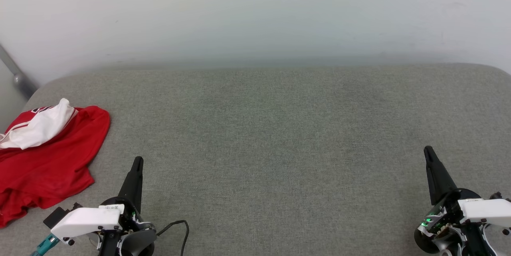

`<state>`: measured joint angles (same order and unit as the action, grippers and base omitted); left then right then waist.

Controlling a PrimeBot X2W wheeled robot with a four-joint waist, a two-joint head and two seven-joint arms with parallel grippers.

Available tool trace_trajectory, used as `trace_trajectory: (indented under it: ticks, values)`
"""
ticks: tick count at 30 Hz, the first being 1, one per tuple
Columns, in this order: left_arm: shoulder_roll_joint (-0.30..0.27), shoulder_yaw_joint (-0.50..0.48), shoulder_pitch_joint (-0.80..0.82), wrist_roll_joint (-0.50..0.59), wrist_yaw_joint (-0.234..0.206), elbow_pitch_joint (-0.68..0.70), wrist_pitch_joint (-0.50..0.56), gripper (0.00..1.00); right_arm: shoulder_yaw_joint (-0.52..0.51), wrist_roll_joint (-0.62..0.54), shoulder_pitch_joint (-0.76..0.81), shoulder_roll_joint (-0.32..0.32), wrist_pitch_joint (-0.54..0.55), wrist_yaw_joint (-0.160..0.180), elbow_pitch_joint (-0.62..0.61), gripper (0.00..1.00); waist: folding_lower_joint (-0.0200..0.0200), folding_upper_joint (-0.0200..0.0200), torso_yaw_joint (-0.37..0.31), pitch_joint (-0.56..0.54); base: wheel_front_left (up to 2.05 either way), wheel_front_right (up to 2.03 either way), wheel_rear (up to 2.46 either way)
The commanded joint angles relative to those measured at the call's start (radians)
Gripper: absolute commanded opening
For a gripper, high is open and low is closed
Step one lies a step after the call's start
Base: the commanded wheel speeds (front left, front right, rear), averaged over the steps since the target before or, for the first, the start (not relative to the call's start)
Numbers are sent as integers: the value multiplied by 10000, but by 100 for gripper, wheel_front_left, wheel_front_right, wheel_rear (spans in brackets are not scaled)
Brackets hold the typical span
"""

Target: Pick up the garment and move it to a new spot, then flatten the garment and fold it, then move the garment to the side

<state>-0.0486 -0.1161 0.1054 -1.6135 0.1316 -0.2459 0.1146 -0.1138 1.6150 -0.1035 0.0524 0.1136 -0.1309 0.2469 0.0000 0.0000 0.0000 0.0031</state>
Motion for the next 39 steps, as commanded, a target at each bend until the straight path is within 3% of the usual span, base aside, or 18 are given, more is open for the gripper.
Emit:
trace_trajectory:
  ticks: [1, 33, 34, 39]
  values:
    - [18, -11, 72, 13, 29, -2, 17, 0, 2, -46, -123, -36, -1, 3, 11, 0, 0, 0, 0, 0, 0, 0, 0]
    - [18, -9, 72, 12, 29, -1, 16, 0, 4, -45, -123, -36, -3, 3, 10, 0, 0, 0, 0, 0, 0, 0, 0]
    - [0, 4, 1, 1, 0, -3, -1, 100, 0, -4, 0, 0, -4, 0, -1, 100, 0, 0, 0, 0, 0, 0, 0]
    - [10, 198, -73, -5, -8, -92, -124, 100, 87, -92, 152, -6, -172, 0, 30, 100, 0, 0, -1, 8, 0, 0, 0]
